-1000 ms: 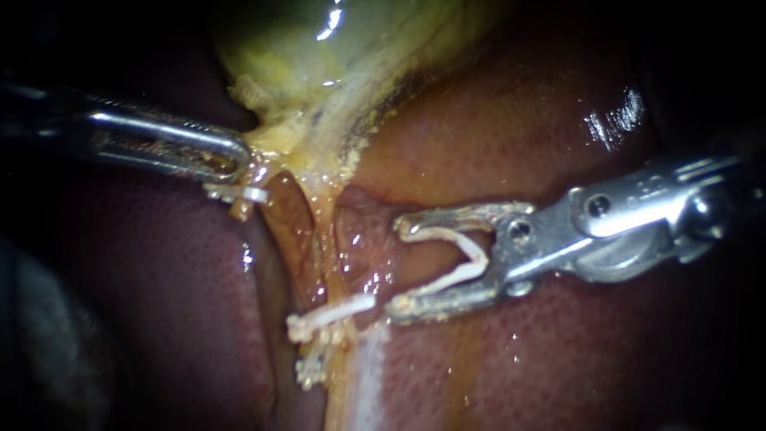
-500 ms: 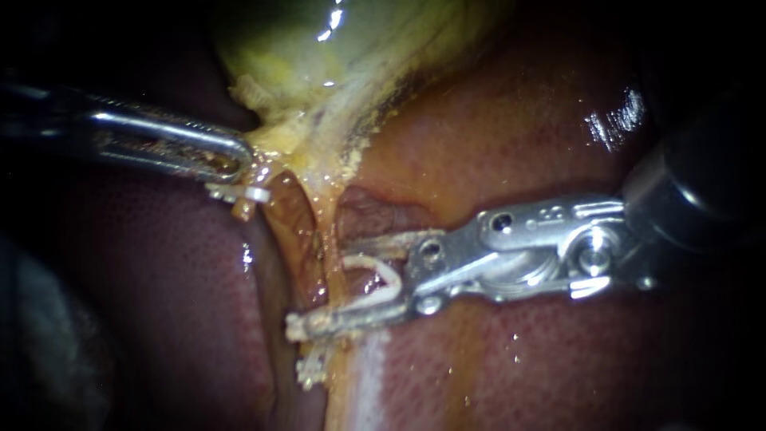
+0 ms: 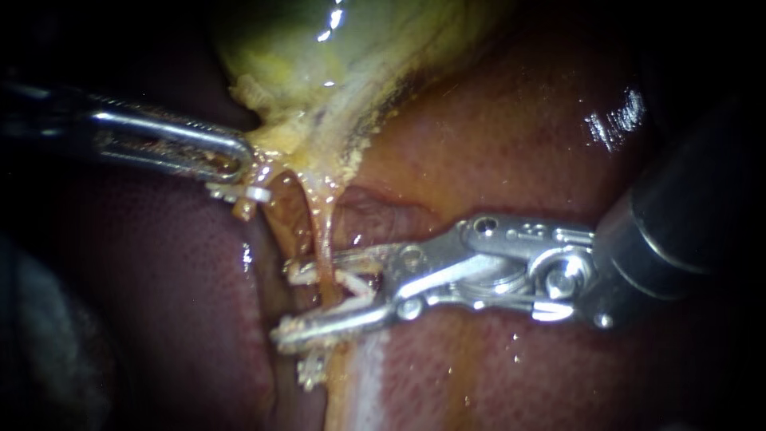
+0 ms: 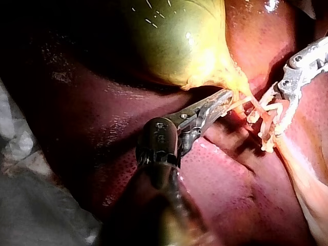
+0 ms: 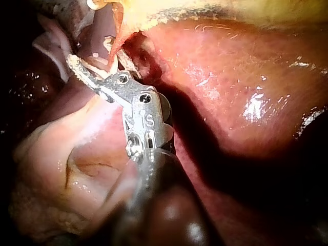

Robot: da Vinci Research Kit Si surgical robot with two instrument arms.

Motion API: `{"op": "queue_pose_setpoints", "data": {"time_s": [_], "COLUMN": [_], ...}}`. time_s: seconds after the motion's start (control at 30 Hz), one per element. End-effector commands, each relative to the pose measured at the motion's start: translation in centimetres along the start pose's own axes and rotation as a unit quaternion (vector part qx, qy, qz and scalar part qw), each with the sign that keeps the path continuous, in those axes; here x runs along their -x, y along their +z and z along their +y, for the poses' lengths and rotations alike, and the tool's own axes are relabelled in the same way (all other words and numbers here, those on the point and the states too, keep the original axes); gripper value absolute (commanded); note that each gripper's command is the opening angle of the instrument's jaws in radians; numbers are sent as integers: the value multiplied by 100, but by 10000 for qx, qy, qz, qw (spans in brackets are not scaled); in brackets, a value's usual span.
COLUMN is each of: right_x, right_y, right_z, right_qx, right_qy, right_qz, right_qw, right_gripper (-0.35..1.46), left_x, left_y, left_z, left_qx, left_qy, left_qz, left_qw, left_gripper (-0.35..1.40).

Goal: Clipping second clip right tube

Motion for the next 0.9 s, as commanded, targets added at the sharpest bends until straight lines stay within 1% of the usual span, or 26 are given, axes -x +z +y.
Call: {"op": "queue_pose_setpoints", "data": {"time_s": [0.03,0.13,0.2,0.33,0.4,0.47,0.57,0.67,0.9], "right_x": [-1,-3,-5,-11,-16,-20,-23,-23,-22], "right_y": [0,-1,-1,-2,-1,0,0,0,-2], "right_z": [-2,-9,-16,-32,-39,-43,-45,-43,-41], "right_qx": [-49,-182,-299,-588,-639,-655,-652,-646,-630], "right_qy": [5,4,-6,-23,-24,-23,-19,-18,-17], "right_qz": [-16,-54,-83,-67,-71,-73,-66,-63,-53], "right_qw": [10000,9998,9995,9982,9979,9978,9978,9979,9980], "right_gripper": [47,46,46,43,43,42,41,37,20], "left_x": [0,0,0,1,1,1,1,1,1], "left_y": [0,0,0,0,-1,0,-1,-1,0], "left_z": [0,-1,-1,-2,-3,-3,-3,-3,-3], "left_qx": [-2,-1,-1,1,1,1,1,1,1], "left_qy": [0,0,1,3,3,3,3,3,3], "left_qz": [-1,-1,-1,-2,-2,-2,-2,-2,-2], "left_qw": [10000,10000,10000,10000,10000,10000,10000,10000,10000], "left_gripper": [-35,-35,-35,-35,-35,-35,-35,-35,-35]}}
